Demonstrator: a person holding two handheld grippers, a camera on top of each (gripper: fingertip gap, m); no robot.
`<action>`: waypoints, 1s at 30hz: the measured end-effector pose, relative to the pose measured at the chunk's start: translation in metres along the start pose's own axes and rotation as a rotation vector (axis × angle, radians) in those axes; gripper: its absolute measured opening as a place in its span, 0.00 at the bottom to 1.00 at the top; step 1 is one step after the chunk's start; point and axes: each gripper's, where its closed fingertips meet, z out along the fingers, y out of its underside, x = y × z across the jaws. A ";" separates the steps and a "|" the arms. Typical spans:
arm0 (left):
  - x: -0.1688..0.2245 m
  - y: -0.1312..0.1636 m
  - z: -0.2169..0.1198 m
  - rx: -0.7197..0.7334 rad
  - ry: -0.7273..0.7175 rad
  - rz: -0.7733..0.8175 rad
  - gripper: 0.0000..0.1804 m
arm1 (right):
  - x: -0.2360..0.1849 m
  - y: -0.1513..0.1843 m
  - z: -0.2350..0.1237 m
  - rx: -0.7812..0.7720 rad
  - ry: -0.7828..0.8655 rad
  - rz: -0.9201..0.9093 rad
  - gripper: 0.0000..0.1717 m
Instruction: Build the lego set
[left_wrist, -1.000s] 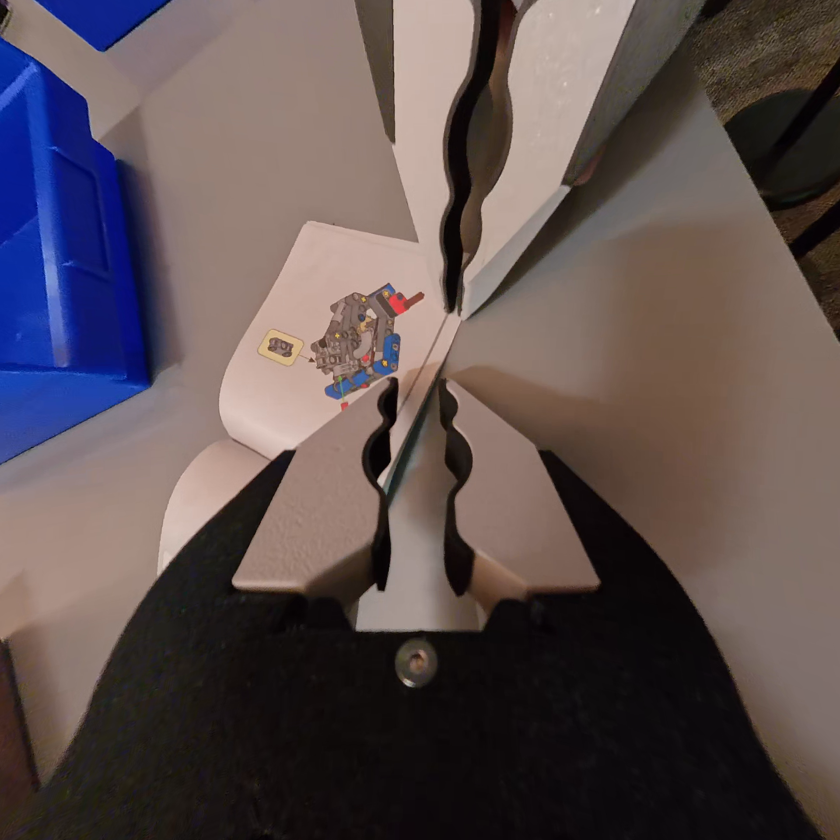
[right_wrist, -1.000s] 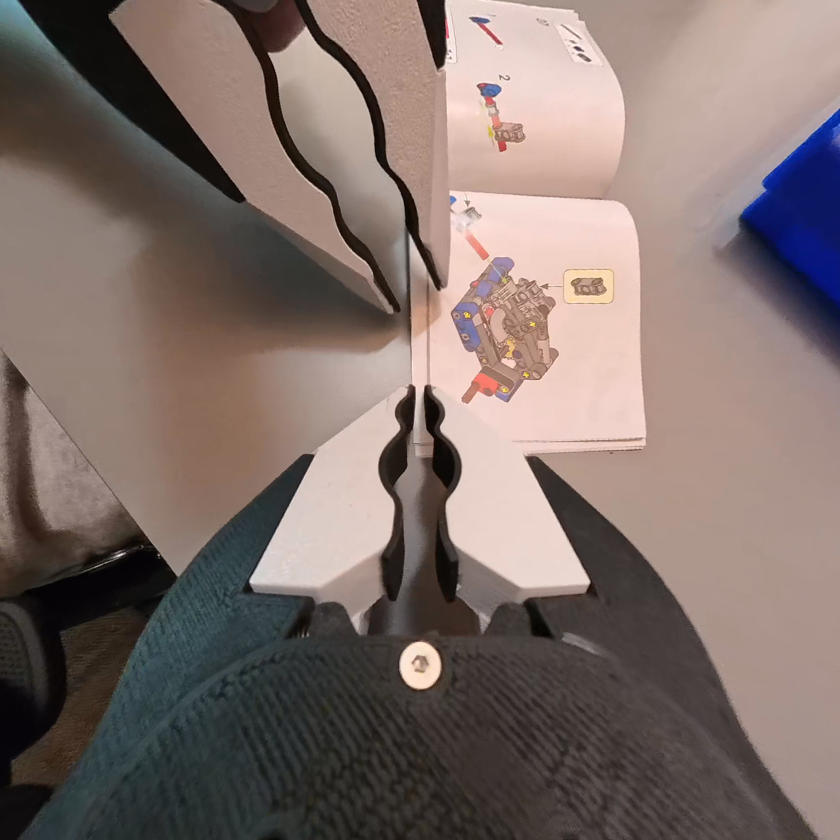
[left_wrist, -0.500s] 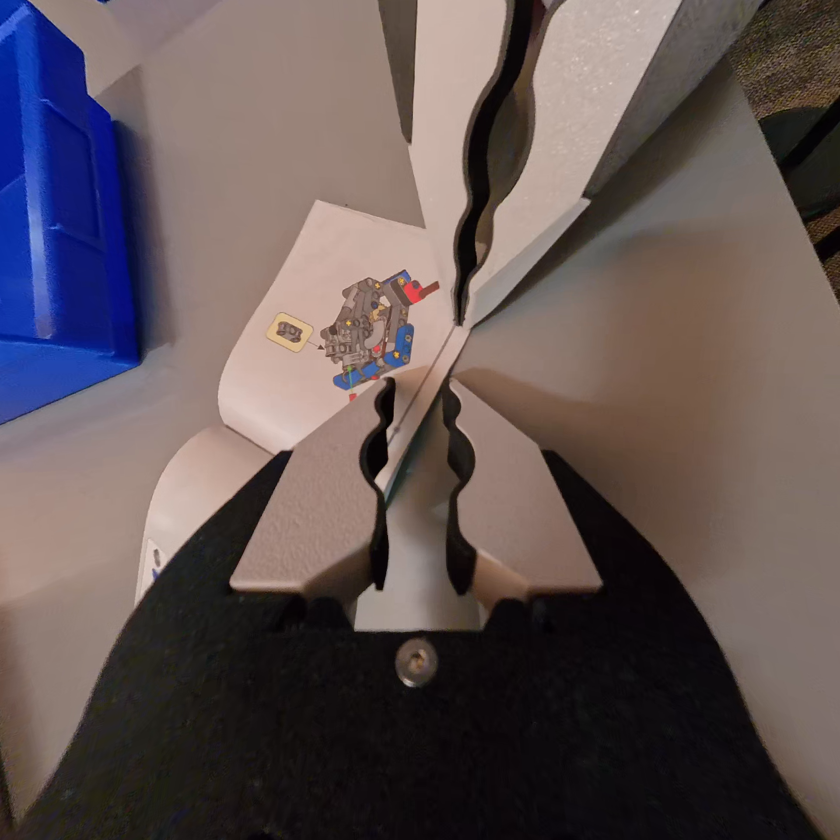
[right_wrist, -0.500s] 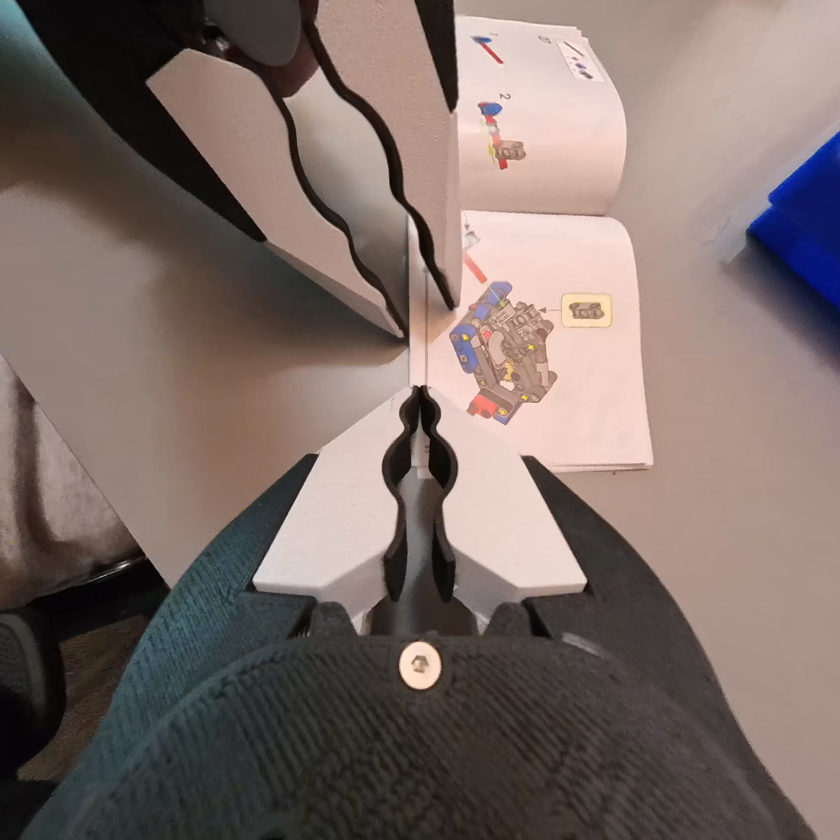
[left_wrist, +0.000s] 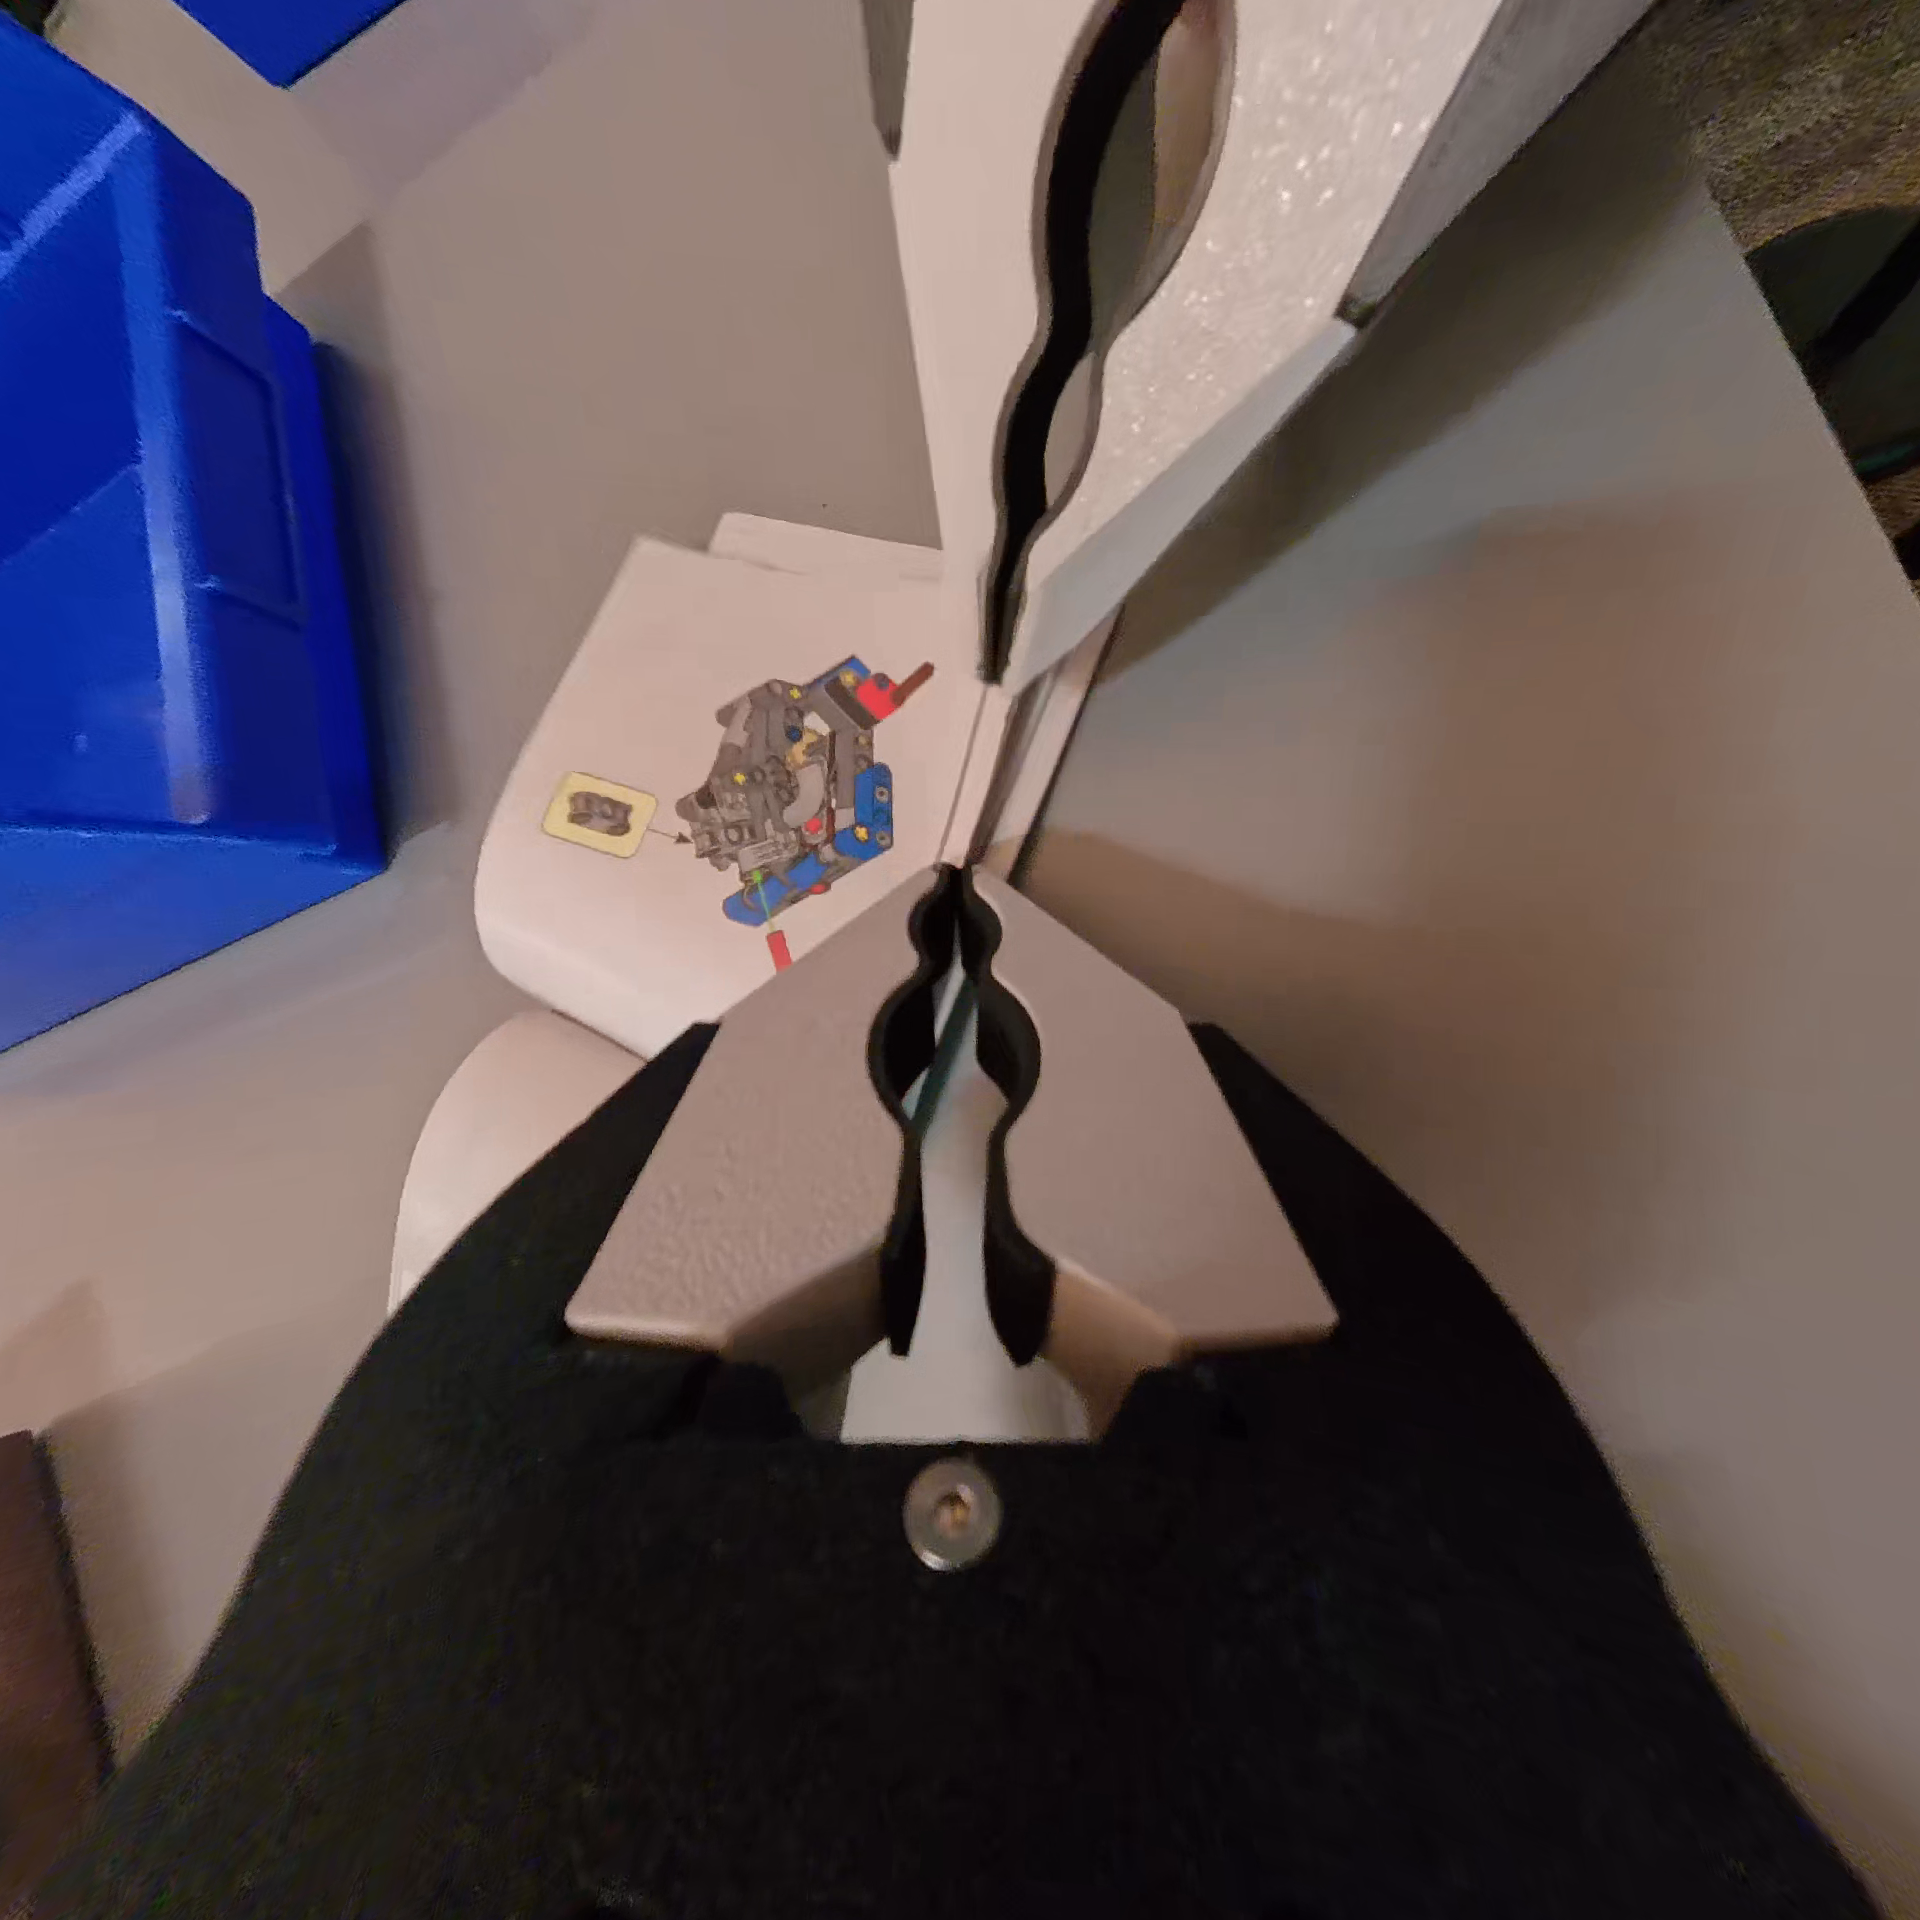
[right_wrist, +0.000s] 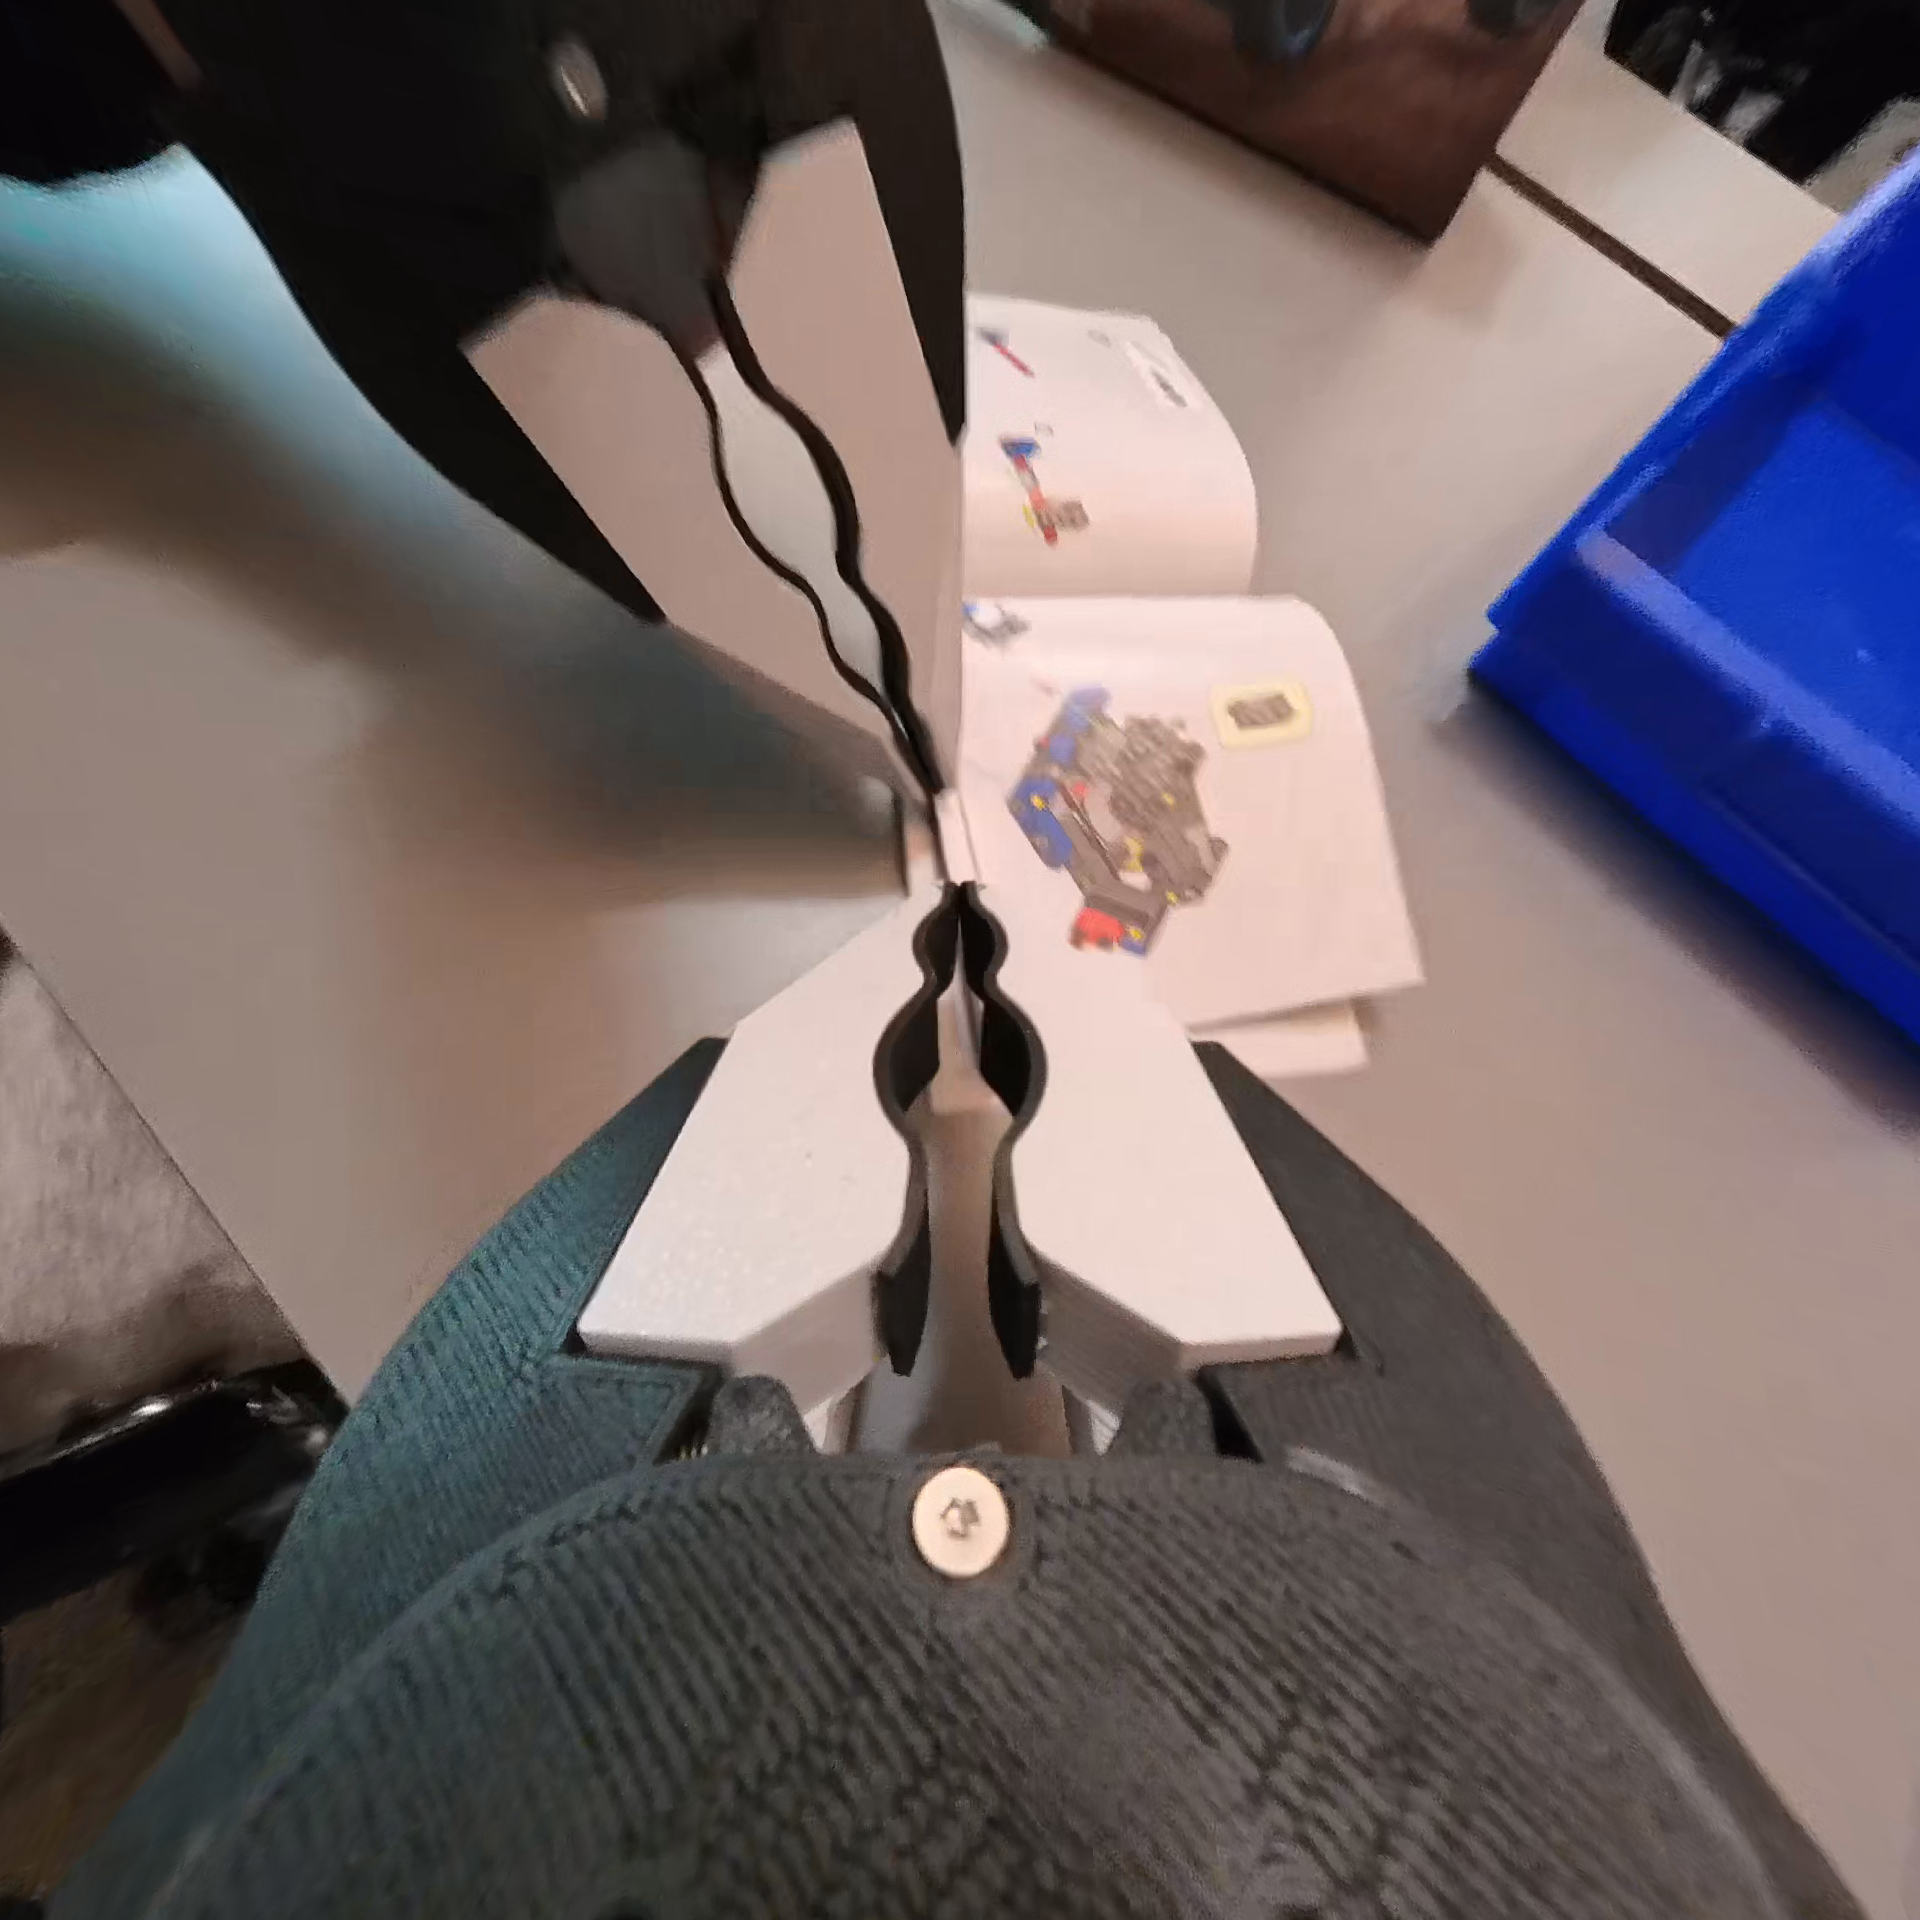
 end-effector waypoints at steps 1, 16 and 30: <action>-0.001 -0.002 -0.001 0.010 -0.005 -0.008 0.00 | 0.006 0.006 -0.001 -0.022 0.039 -0.012 0.03; -0.027 -0.008 -0.031 0.104 -0.177 -0.153 0.00 | 0.047 0.013 -0.007 -0.056 0.271 0.065 0.09; -0.037 0.000 -0.036 0.163 -0.150 -0.313 0.02 | 0.066 0.014 0.042 -0.170 0.409 0.009 0.00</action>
